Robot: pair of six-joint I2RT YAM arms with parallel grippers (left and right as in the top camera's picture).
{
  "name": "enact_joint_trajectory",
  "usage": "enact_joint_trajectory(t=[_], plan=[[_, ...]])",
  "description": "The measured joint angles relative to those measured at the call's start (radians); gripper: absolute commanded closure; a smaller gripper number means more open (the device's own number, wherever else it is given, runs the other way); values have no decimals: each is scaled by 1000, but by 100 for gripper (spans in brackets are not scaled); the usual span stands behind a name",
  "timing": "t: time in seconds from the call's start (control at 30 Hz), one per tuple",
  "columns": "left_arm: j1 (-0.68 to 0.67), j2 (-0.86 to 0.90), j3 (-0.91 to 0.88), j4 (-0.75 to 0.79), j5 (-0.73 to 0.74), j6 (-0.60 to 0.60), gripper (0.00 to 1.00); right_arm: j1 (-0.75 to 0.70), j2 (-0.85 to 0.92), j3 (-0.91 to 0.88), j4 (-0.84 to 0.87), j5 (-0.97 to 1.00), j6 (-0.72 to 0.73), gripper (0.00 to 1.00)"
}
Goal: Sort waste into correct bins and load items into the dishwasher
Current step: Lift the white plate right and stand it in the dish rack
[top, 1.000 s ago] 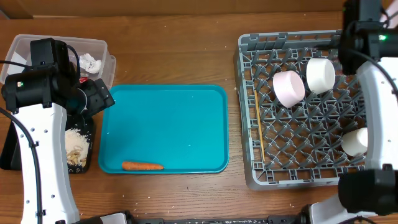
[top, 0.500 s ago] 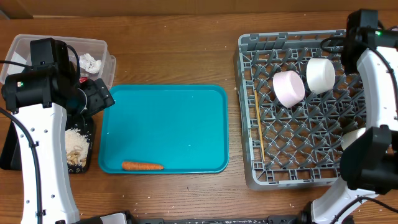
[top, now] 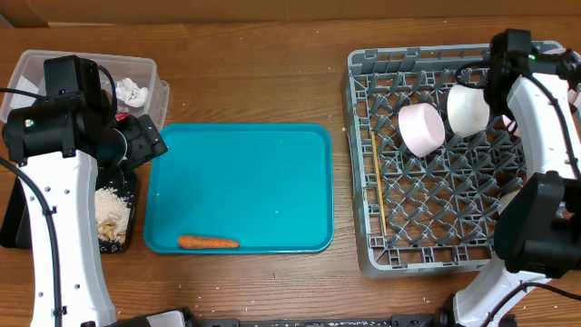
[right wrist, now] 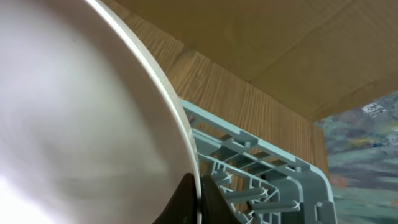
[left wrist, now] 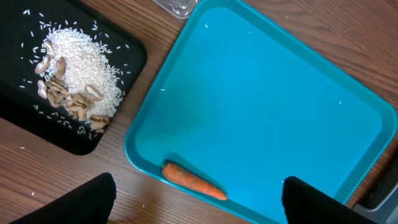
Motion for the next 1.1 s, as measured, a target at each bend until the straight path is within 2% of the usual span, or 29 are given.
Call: enact_joint_trajectory(t=[0.07,0.13,0.3,0.37,0.43,0.67,0.77,0.87,1.0,1.1], plan=[[0,0,0,0,0,0,12,14,0,0,0,-2,0,96],[0,0,0,0,0,0,12,29,0,0,2,-6,0,92],[0,0,0,0,0,0,12,69,0,-6,-10,-33,2,51],[0,0,0,0,1,0,13,86,0,-8,-16,-42,-1,43],[0,0,0,0,1,0,13,104,0,-8,-20,-43,-5,39],[0,0,0,0,0,0,12,158,-11,-8,-19,-50,-4,18],[0,0,0,0,0,0,12,163,-48,-9,-30,-61,-5,11],[0,0,0,0,0,0,12,163,-117,-9,-45,-95,-4,0],[0,0,0,0,0,0,10,163,-243,-9,-54,-218,-51,0],[0,0,0,0,0,0,9,163,-327,-9,-70,-404,-137,0]])
